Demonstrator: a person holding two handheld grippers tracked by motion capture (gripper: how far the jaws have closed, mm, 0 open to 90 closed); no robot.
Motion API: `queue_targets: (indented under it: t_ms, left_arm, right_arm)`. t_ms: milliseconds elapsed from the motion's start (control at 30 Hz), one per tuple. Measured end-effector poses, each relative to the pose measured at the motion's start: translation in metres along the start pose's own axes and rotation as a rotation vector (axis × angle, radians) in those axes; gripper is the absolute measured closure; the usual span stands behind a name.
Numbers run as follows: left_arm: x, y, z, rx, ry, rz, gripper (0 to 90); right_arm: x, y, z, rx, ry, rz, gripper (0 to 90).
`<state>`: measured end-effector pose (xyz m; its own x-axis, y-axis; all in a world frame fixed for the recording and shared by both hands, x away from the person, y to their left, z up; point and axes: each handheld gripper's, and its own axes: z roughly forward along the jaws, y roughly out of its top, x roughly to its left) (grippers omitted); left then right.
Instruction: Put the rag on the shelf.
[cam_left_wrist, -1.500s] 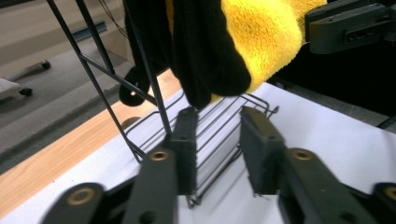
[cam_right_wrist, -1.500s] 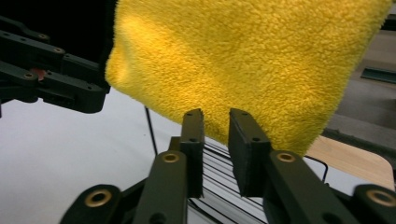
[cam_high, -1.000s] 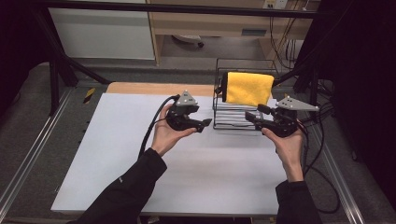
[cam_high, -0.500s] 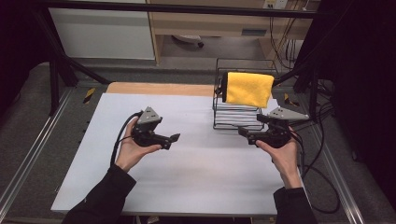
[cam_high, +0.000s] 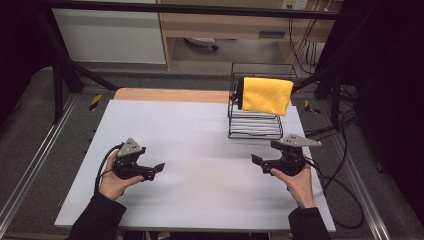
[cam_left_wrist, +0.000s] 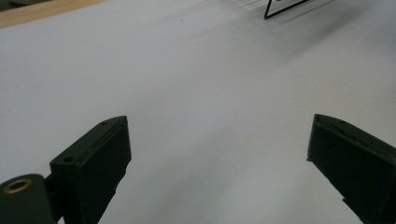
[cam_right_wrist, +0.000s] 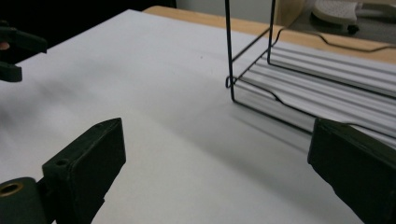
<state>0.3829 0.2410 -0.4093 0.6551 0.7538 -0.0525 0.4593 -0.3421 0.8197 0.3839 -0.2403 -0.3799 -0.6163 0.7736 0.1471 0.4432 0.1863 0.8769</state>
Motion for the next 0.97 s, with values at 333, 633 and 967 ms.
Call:
queue_targets:
  t_ms: [333,633,967]
  left_arm:
    - [0.016,-0.036,-0.013,0.011,0.020,-0.032,6.6]
    - [0.020,-0.051,-0.017,0.010,0.028,-0.029,6.6]
    - [0.019,-0.059,-0.015,0.036,0.034,-0.018,6.6]
  right_arm:
    - [-0.006,-0.039,0.000,0.030,0.031,0.034,1.8]
    - [-0.014,-0.073,-0.004,0.067,0.052,0.059,0.6]
    - [-0.017,-0.081,-0.003,0.110,0.041,0.056,0.8]
